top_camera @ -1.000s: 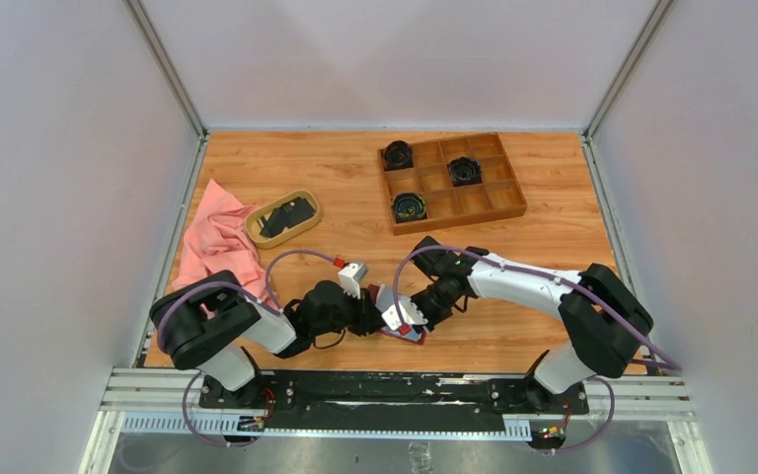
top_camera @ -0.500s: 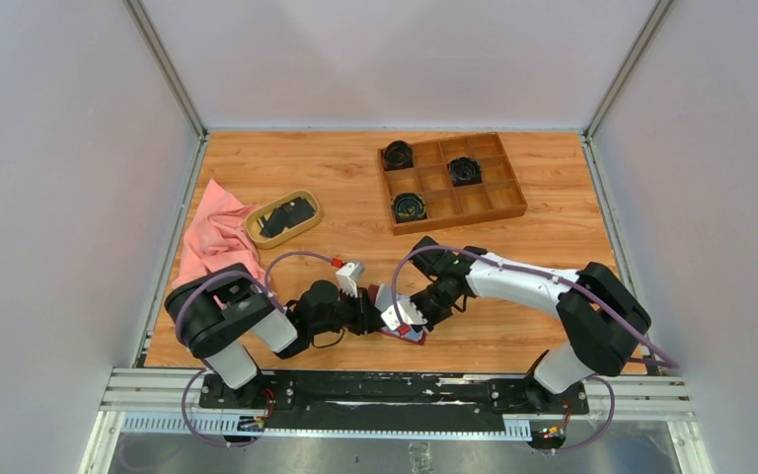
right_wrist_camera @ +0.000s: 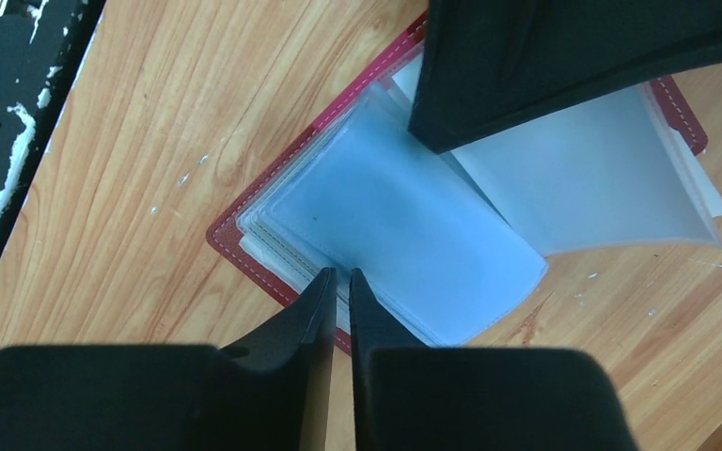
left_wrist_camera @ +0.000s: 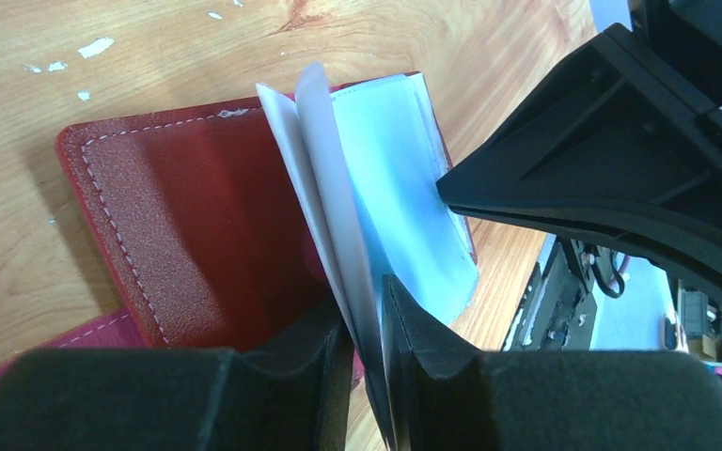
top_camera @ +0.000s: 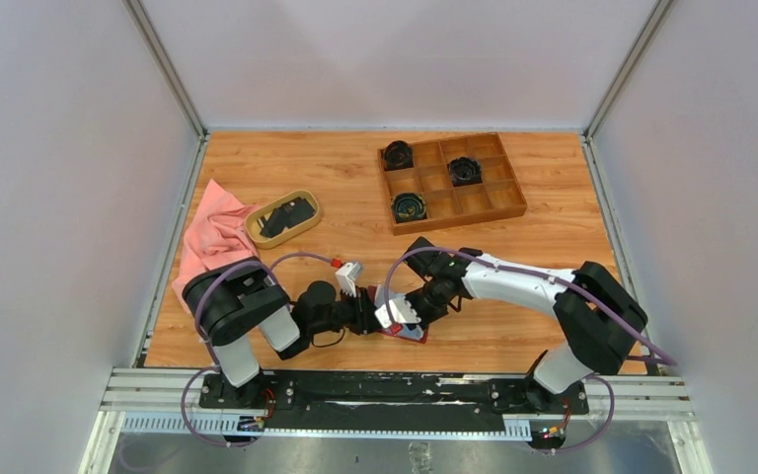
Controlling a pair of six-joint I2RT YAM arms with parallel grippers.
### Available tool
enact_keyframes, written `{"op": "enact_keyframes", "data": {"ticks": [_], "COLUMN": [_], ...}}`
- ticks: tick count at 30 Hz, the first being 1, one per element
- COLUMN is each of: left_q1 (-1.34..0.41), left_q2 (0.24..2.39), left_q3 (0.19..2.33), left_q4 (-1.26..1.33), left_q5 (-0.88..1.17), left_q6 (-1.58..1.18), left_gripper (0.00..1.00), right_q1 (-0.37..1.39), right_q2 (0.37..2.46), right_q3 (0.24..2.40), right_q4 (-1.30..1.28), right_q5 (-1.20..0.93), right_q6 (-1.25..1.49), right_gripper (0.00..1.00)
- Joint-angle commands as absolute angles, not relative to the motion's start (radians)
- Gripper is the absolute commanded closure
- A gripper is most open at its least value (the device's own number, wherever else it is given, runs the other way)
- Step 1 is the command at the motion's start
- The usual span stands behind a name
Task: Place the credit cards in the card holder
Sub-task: Open the card holder at the center of the board.
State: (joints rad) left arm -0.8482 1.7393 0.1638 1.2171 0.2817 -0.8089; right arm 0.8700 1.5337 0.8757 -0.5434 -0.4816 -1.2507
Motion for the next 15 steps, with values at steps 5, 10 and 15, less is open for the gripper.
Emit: {"op": "enact_keyframes", "data": {"ticks": [5, 10, 15], "left_q1": [-0.836, -0.825, -0.812], "left_q2": [1.829, 1.85, 1.869], "left_q3": [0.118, 0.09, 0.048], "left_q4": [1.312, 1.402, 1.506], "left_q5": [0.328, 0.341, 0.348], "left_q6": [-0.833, -0.847, -0.847], "left_gripper": [0.65, 0.55, 0.4], "right_q1": [0.9, 0.897, 0.879], "right_q2": [1.605, 1.635, 1.661], "right_q3": [0.882, 0.893, 0.908], "right_q4": [-0.469, -0.453, -0.452], "right_q5": [-0.45, -0.475, -0.496], "right_q6": [-1.142, -1.088, -1.049], "right_gripper": [0.91, 0.91, 0.92]}}
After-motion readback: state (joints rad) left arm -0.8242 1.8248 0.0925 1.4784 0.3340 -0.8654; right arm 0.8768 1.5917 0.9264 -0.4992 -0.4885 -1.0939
